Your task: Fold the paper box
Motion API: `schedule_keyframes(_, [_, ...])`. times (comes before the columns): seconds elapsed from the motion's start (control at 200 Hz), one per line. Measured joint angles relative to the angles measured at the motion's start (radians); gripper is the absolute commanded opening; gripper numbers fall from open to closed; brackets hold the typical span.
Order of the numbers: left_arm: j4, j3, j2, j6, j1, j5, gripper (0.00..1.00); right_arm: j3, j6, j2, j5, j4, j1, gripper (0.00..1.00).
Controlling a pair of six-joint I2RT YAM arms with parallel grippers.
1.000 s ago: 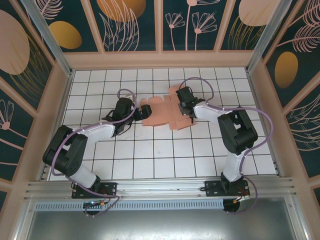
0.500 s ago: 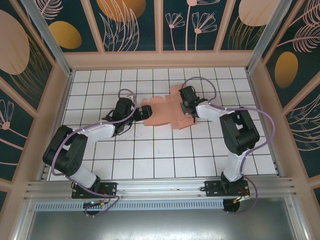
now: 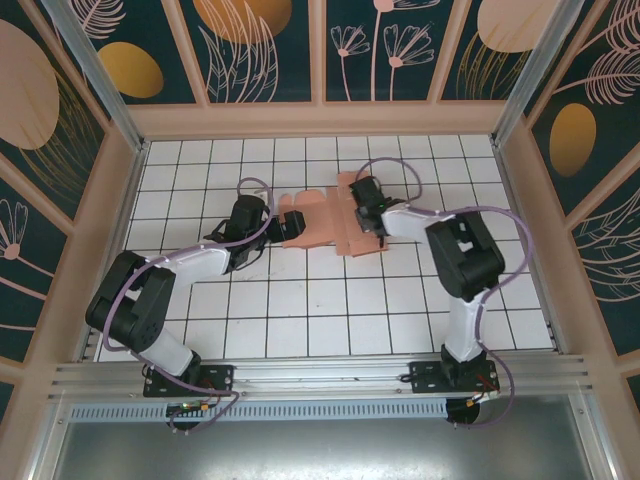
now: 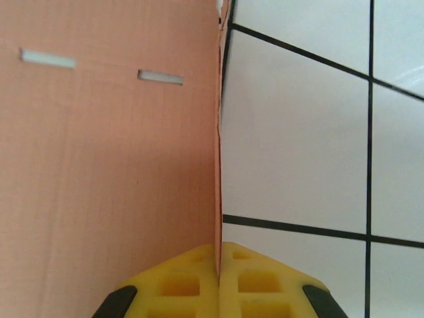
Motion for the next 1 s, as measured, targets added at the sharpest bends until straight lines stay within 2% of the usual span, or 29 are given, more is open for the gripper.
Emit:
schedule_keyframes(0.06, [0.0, 0.0, 0.0, 0.003, 0.0, 0.0, 0.99, -0.014, 0.019, -0.038, -0.06, 0.01, -0.035, 0.0])
schedule_keyframes(0.13, [0.001, 0.0, 0.002, 0.003, 0.0, 0.0, 0.99, -0.003, 0.021, -0.045, -0.053, 0.01, -0.042, 0.0])
schedule_keyframes(0.395, [0.001, 0.0, 0.027, 0.003, 0.0, 0.005, 0.99, 0.09, -0.06, 0.147, 0.265, -0.009, 0.1, 0.0])
schedule_keyframes(0.475, [0.001, 0.0, 0.027, 0.003, 0.0, 0.005, 0.99, 0.087, -0.063, 0.146, 0.291, -0.01, 0.11, 0.0])
schedule_keyframes(0.571, [0.002, 0.0, 0.027, 0.003, 0.0, 0.005, 0.99, 0.054, -0.048, 0.109, 0.223, 0.003, 0.09, 0.0])
schedule_keyframes(0.801, [0.005, 0.0, 0.026, 0.006, 0.0, 0.014, 0.99, -0.057, 0.016, -0.087, -0.089, 0.058, -0.005, 0.0])
schedule_keyframes(0.906, [0.022, -0.001, 0.026, 0.006, 0.0, 0.035, 0.99, -0.071, 0.021, -0.129, -0.17, 0.089, -0.004, 0.0])
schedule_keyframes(1.001, [0.034, -0.002, 0.026, 0.006, 0.0, 0.057, 0.99, -0.082, 0.021, -0.133, -0.185, 0.099, 0.001, 0.0])
